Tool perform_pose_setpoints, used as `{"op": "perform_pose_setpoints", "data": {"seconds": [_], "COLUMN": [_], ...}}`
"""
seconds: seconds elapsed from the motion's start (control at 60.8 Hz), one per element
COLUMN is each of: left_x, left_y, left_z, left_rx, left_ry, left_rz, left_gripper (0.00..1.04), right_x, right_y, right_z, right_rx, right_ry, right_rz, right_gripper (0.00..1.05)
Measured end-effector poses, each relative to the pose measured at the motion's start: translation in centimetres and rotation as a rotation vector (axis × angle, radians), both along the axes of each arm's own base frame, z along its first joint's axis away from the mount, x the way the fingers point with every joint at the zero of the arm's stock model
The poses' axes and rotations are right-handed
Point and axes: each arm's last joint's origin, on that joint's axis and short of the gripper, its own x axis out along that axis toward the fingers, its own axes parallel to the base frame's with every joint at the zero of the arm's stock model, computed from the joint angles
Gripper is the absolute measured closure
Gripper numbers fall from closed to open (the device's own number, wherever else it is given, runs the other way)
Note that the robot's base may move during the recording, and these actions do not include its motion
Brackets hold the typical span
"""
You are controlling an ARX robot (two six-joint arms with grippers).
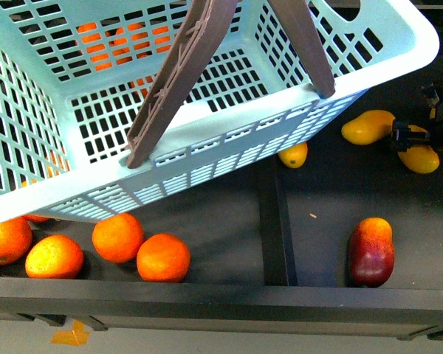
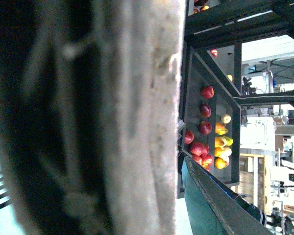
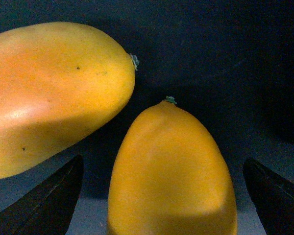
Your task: Pick mango and avocado into basket
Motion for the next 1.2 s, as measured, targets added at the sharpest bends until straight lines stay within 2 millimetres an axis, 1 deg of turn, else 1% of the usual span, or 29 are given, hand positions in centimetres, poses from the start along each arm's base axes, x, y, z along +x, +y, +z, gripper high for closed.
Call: {"op": "perform_pose_setpoints", "data": {"seconds": [0.082,0.099,0.148,0.214,0.263,0.312,0.51,0.691,0.888,0.937,0.97,1.036,1.102,1.2], "left_x": [0.0,0.0,0.0,0.0,0.0,0.0,0.0,0.0,0.0,0.0,0.0,0.0,0.0,0.0], "left_y": [0.0,0.0,0.0,0.0,0.0,0.0,0.0,0.0,0.0,0.0,0.0,0.0,0.0,0.0], "left_z": [0.0,0.0,0.0,0.0,0.0,0.0,0.0,0.0,0.0,0.0,0.0,0.0,0.0,0.0], "left_rx": [0.0,0.0,0.0,0.0,0.0,0.0,0.0,0.0,0.0,0.0,0.0,0.0,0.0,0.0], "left_ry": [0.0,0.0,0.0,0.0,0.0,0.0,0.0,0.0,0.0,0.0,0.0,0.0,0.0,0.0], "left_rz": [0.0,0.0,0.0,0.0,0.0,0.0,0.0,0.0,0.0,0.0,0.0,0.0,0.0,0.0], "left_gripper": [0.76,0.76,0.76,0.76,0.76,0.76,0.76,0.76,0.76,0.76,0.76,0.76,0.76,0.76], "right_x": [0.1,0.1,0.2,0.2,0.2,0.2,-0.3,-1.6,-3.1,-3.4,-3.9,-4.4,-5.1,-6.8], "right_y": [0.1,0.1,0.2,0.3,0.3,0.3,0.3,0.3,0.0,-0.2,-0.4,-0.7,-1.0,-1.6], "right_z": [0.0,0.0,0.0,0.0,0.0,0.0,-0.2,-0.1,0.9,1.5,2.4,3.4,4.9,7.6], "right_rx": [0.001,0.001,0.001,0.002,0.002,0.004,0.01,0.03,0.043,0.047,0.052,0.06,0.071,0.08], "right_ry": [0.001,0.001,0.001,0.002,0.002,0.002,-0.007,-0.001,-0.009,-0.021,-0.042,-0.068,-0.102,-0.161], "right_rz": [0.001,0.001,0.002,0.004,0.003,0.003,0.0,0.001,0.002,-0.001,-0.003,-0.004,-0.007,-0.008], "right_gripper": [0.23,0.27,0.32,0.42,0.47,0.5,0.51,0.51,0.51,0.51,0.51,0.51,0.51,0.51]}}
